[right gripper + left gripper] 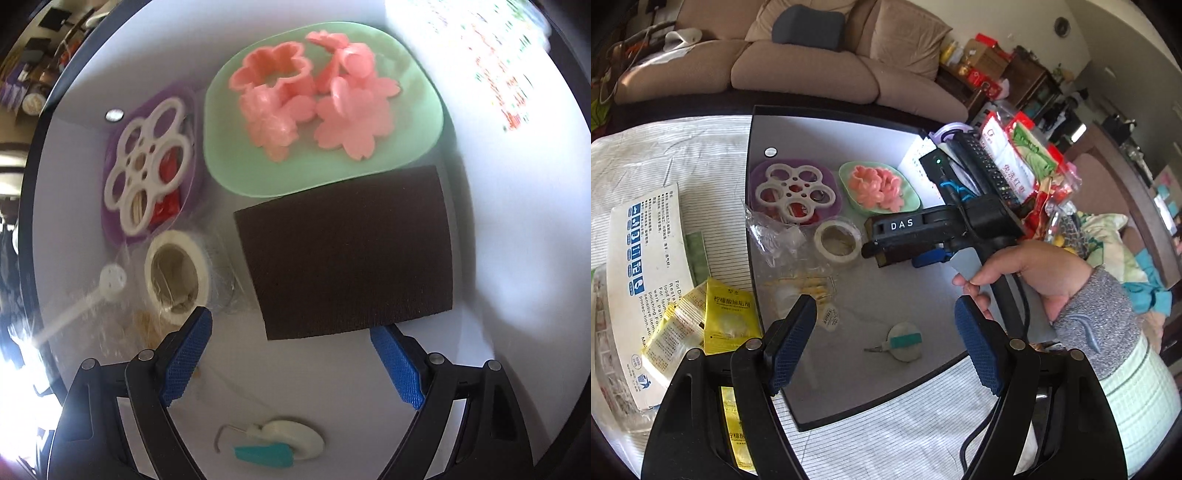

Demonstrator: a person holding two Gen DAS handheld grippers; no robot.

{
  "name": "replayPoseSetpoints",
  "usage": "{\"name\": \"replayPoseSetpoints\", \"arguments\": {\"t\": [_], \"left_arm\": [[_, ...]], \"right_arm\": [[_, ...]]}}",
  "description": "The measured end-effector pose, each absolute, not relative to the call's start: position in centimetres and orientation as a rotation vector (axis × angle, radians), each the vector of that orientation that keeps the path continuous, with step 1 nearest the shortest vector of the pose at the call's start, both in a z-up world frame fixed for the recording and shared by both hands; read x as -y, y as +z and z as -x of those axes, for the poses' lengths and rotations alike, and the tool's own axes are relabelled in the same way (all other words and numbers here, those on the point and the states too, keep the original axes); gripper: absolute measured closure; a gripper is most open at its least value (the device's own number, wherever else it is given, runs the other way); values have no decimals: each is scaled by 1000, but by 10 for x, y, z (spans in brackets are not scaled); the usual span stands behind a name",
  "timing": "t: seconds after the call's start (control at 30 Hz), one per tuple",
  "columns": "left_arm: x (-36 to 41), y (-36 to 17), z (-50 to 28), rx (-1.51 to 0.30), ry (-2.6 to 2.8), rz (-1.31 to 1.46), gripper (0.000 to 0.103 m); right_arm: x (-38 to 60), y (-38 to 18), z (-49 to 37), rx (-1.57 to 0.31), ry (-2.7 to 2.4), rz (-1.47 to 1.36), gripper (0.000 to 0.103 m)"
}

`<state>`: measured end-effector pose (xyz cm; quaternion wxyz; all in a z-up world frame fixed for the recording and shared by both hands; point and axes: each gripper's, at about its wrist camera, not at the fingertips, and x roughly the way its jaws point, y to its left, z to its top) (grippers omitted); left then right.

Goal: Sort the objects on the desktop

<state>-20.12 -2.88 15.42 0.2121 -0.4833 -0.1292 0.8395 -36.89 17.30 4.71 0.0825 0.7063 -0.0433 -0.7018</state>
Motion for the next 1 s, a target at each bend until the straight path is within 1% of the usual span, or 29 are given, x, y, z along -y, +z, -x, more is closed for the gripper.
{"name": "replayPoseSetpoints", "arguments": {"t": [0.2,0.27,0.43,0.63,0.7,0.8,0.87,1.0], "left_arm": [[36,155,198,391,2328,1349,28],[39,156,195,395,2331,1355,28],[53,160,178,400,2339,1358,28],[87,166,143,445,2340,1341,28],[105,168,130,462,2361,1325,28],[144,169,113,541,2392,1296,25],[174,169,105,594,2431,1284,25],[234,170,91,687,2498,1242,25]], "right_arm": [[-178,55,351,140,-1995,-2102,13],[-182,72,342,138,-2003,-2047,13],[-198,121,319,269,-2050,-1880,13],[-186,169,285,245,-2168,-1725,13],[-169,176,274,228,-2172,-1671,13],[-132,188,257,173,-2165,-1583,13],[-99,197,246,141,-2155,-1519,13],[-18,205,235,1,-2143,-1412,13]]}}
